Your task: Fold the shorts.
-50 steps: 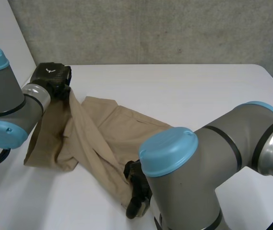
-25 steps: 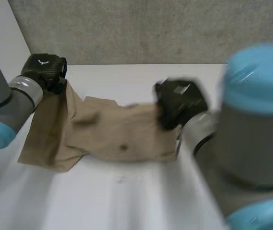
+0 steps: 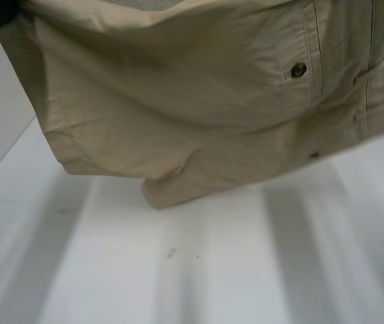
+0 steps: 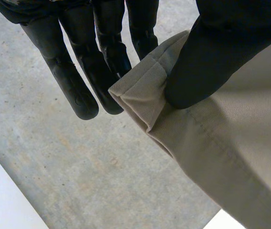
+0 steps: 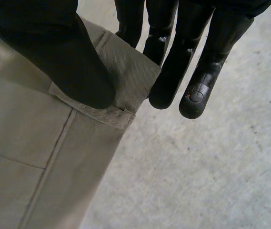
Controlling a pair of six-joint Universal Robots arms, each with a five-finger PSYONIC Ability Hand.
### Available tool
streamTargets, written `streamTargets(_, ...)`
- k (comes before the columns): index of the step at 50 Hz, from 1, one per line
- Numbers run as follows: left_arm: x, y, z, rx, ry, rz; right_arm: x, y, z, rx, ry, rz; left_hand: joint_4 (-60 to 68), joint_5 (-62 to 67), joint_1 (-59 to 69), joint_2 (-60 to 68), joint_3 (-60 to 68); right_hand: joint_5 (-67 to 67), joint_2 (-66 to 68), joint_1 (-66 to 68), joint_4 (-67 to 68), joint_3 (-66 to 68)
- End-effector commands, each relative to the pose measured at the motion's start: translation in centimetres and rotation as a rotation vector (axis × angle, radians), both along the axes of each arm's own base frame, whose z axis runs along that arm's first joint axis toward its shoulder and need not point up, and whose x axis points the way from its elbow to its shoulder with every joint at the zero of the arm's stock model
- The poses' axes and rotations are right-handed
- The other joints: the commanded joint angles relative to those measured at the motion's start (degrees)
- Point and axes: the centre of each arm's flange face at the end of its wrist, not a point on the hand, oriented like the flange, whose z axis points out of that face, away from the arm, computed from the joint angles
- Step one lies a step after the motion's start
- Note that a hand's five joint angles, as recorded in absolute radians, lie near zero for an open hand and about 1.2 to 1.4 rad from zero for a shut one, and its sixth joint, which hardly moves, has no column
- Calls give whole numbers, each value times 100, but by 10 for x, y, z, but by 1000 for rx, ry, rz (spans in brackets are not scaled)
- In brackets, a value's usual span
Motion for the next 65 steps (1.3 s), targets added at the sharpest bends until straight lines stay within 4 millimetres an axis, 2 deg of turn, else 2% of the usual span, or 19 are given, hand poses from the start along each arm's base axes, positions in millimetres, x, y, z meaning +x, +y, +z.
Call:
streamTargets(1, -9, -21, -32, 125, -33, -11, 16, -36, -51, 162, 110, 4, 1126, 1498, 1542, 1146, 1173, 1382, 1267, 2448, 1186, 1250)
streamTargets(10, -42, -89, -129, 402, -125, -45, 38, -98, -153, 425, 260, -21, 1126, 1498, 1542, 1146, 1173, 1382, 1267, 2448, 1186, 1250)
streamTargets(14, -59, -137, -170, 407, -133, -23, 52, -124, -178, 423, 255, -24, 1126, 1498, 1542, 1146, 1173, 1382, 1267, 2448, 1186, 1250)
streamTargets(17, -64, -164, -177, 353, -111, 29, 61, -142, -179, 359, 208, -25, 1126, 1498, 1542, 1146, 1173, 1382, 1267, 2448, 1186, 1250)
streamTargets(20, -68, -190, -163, 234, -59, 82, 72, -163, -165, 204, 117, -30, 1126, 1498, 1542, 1146, 1173, 1382, 1267, 2448, 1186, 1250)
streamTargets(24, -67, -205, -110, 1, 61, 105, 80, -179, -126, -55, -27, -48, 1126, 1498, 1542, 1146, 1173, 1382, 1267, 2448, 1186, 1250)
streamTargets(27, -66, -195, -58, -197, 171, 84, 75, -175, -73, -300, -180, -68, 1126, 1498, 1542, 1146, 1173, 1382, 1267, 2448, 1186, 1250)
streamTargets(30, -54, -174, -7, -354, 288, 56, 63, -153, -21, -496, -299, -77, 1126, 1498, 1542, 1146, 1173, 1382, 1267, 2448, 1186, 1250)
streamTargets(33, -47, -160, 13, -417, 345, 34, 54, -139, -6, -527, -315, -78, 1126, 1498, 1542, 1146, 1173, 1382, 1267, 2448, 1186, 1250)
streamTargets(37, -43, -144, 19, -432, 362, 13, 56, -136, -28, -426, -253, -64, 1126, 1498, 1542, 1146, 1173, 1382, 1267, 2448, 1186, 1250)
streamTargets(39, -42, -142, 9, -395, 351, 11, 57, -137, -36, -395, -235, -65, 1126, 1498, 1542, 1146, 1173, 1382, 1267, 2448, 1186, 1250)
streamTargets(41, -43, -144, -7, -350, 336, 16, 58, -140, -70, -266, -154, -52, 1126, 1498, 1542, 1146, 1173, 1382, 1267, 2448, 1186, 1250)
streamTargets(48, -44, -144, -91, -112, 251, 37, 59, -137, -121, -92, -51, -27, 1126, 1498, 1542, 1146, 1173, 1382, 1267, 2448, 1186, 1250)
streamTargets(49, -44, -141, -113, -51, 227, 40, 59, -134, -143, -23, -5, -23, 1126, 1498, 1542, 1146, 1173, 1382, 1267, 2448, 1186, 1250)
streamTargets(52, -44, -136, -144, 35, 190, 38, 59, -134, -176, 73, 48, -19, 1126, 1498, 1542, 1146, 1173, 1382, 1267, 2448, 1186, 1250)
streamTargets(53, -44, -131, -166, 94, 160, 34, 60, -136, -202, 145, 91, -19, 1126, 1498, 1542, 1146, 1173, 1382, 1267, 2448, 1186, 1250)
streamTargets(57, -43, -118, -216, 238, 90, 37, 61, -132, -262, 333, 202, -11, 1126, 1498, 1542, 1146, 1173, 1382, 1267, 2448, 1186, 1250)
streamTargets(61, -37, -104, -249, 338, -13, 58, 55, -125, -295, 461, 280, -7, 1126, 1498, 1542, 1146, 1173, 1382, 1267, 2448, 1186, 1250)
streamTargets(65, -28, -85, -271, 444, -131, 77, 51, -117, -305, 523, 321, 5, 1126, 1498, 1542, 1146, 1173, 1382, 1267, 2448, 1186, 1250)
